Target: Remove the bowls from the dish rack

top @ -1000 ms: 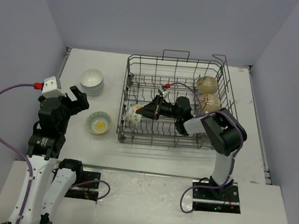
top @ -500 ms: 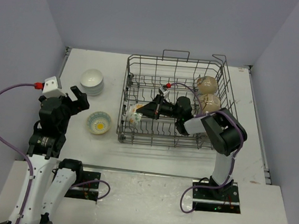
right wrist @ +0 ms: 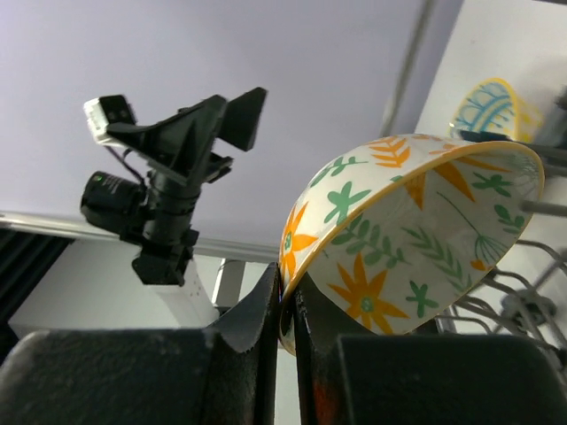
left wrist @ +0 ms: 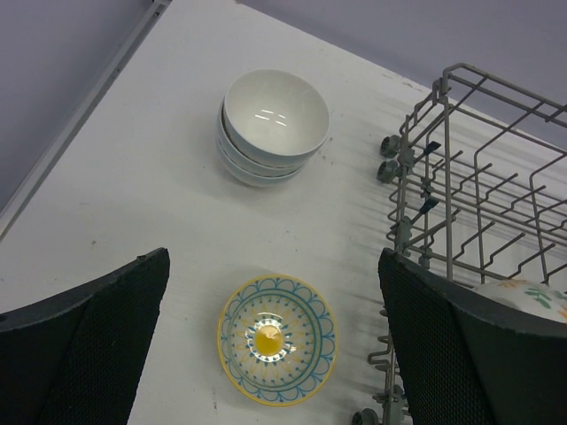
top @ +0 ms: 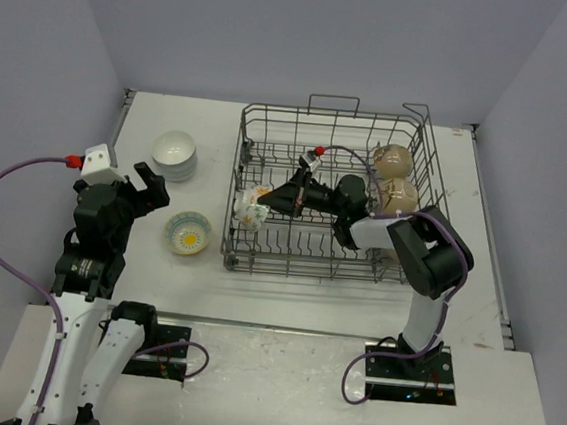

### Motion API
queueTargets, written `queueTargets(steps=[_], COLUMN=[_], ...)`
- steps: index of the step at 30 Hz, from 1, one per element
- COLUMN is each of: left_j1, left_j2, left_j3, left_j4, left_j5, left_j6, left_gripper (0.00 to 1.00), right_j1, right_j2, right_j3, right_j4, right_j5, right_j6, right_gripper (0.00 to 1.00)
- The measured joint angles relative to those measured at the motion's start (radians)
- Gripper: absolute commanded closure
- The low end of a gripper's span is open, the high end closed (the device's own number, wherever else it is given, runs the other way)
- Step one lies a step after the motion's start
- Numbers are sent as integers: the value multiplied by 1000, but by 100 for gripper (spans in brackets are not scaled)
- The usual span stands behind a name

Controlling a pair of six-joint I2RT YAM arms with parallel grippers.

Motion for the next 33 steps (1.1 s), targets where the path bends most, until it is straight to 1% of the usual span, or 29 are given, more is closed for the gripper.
queueTargets(steps=[8, 10, 12, 13, 15, 16, 17, 18, 19, 22, 23, 25, 26, 28, 29, 31, 33], left_j1=[0, 0, 0, 0, 0, 0, 0, 0, 0, -20, -53, -225, -342, -499, -553, -618, -655], left_j2=[8, 12, 26, 42, 89, 121, 154, 195, 240, 386, 423, 529, 586, 686, 726, 783, 812], left_j3=[0, 0, 13, 29, 98, 141, 198, 276, 349, 604, 675, 836, 906, 1016, 1043, 1052, 1034], left_j4=[3, 3, -12, -23, -58, -74, -99, -127, -138, -174, -181, -196, -209, -234, -239, -269, -309], left_j5=[0, 2, 11, 19, 60, 83, 106, 136, 167, 281, 292, 265, 241, 217, 208, 171, 133], left_j6=[0, 0, 0, 0, 0, 1, 1, 1, 2, 1, -1, -3, -4, -5, -11, -21, -29], left_gripper=[0, 0, 0, 0, 0, 0, 0, 0, 0, 0, 0, 0, 0, 0, 0, 0, 1], right_j1=[-4, -8, -12, -14, -16, -16, -11, 4, 22, 136, 191, 299, 351, 424, 447, 479, 503], right_j2=[-58, -68, -89, -116, -190, -236, -289, -344, -390, -507, -541, -601, -624, -658, -668, -683, -692], right_j3=[61, 87, 109, 122, 159, 188, 233, 297, 364, 520, 549, 568, 567, 551, 539, 510, 480], right_j4=[47, 46, 34, -9, -166, -297, -475, -682, -853, -1227, -1318, -1469, -1528, -1627, -1666, -1735, -1789], right_j5=[-37, -70, -113, -141, -188, -191, -169, -113, -34, 237, 317, 456, 515, 636, 689, 808, 908], right_j6=[33, 30, -11, -68, -229, -362, -512, -687, -863, -1308, -1430, -1633, -1712, -1850, -1901, -1984, -2040], right_gripper=[100, 100, 100, 100, 100, 100, 100, 100, 100, 100, 100, 100, 100, 100, 100, 100, 100])
